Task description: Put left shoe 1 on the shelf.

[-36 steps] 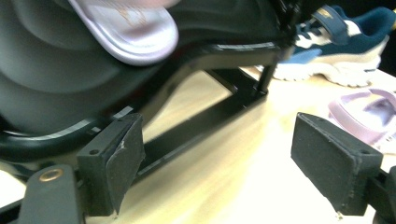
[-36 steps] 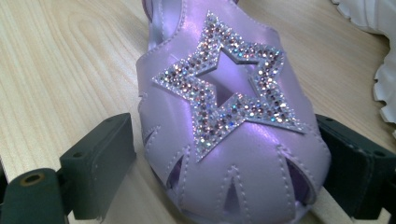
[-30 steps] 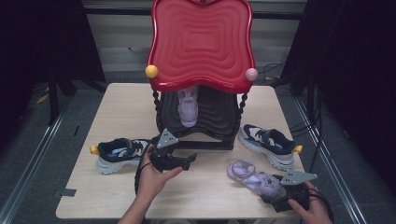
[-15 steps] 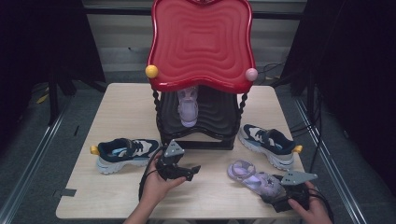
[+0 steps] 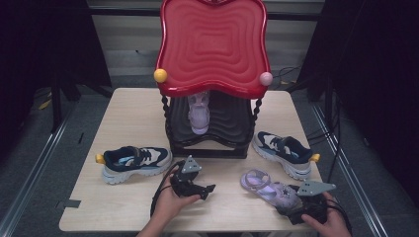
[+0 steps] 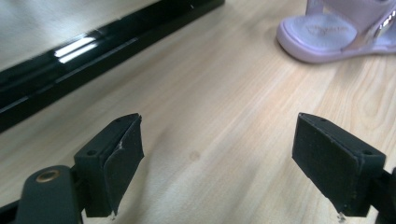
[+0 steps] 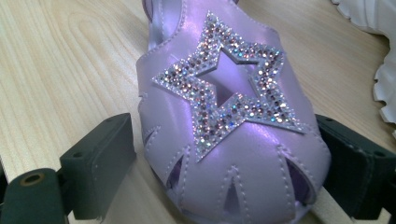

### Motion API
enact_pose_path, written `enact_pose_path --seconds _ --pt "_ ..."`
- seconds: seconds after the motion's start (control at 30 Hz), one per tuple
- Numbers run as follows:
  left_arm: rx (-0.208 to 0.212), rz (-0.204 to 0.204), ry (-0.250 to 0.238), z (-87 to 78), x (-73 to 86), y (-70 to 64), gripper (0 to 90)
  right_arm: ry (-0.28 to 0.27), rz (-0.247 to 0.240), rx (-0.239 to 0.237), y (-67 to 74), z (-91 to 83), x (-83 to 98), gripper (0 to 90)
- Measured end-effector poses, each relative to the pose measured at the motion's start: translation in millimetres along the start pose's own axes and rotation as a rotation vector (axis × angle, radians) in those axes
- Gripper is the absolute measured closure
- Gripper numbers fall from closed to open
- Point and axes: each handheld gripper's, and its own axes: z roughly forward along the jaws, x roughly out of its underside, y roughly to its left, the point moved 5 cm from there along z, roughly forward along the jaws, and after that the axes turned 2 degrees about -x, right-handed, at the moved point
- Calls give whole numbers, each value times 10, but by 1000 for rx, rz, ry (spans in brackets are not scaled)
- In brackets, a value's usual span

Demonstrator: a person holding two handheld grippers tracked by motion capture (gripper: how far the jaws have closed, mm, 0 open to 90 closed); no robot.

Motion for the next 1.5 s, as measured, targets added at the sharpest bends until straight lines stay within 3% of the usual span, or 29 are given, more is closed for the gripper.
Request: enact_pose_path --seconds 0.1,0.27,0.33,0.47,0.77,0.9,1.03,1.5 --pt "14 32 31 52 53 -22 159 -1 -2 0 -2 0 0 107" --pt "5 57 39 73 71 -28 156 10 2 4 -5 -17 6 113" --pt "-4 81 36 76 77 -17 156 38 6 5 -31 -60 14 129" --pt "-21 139 53 76 91 -9 152 43 12 11 -54 -130 28 136" --pt "-17 143 63 62 108 40 101 59 30 -3 -54 -284 72 194" --pt "-8 150 66 65 108 38 88 65 28 -13 -61 -293 73 281" --pt "-6 151 66 67 108 37 85 75 39 -7 -59 -295 70 286" --pt "-8 151 73 68 108 37 76 70 78 14 14 -131 -73 284"
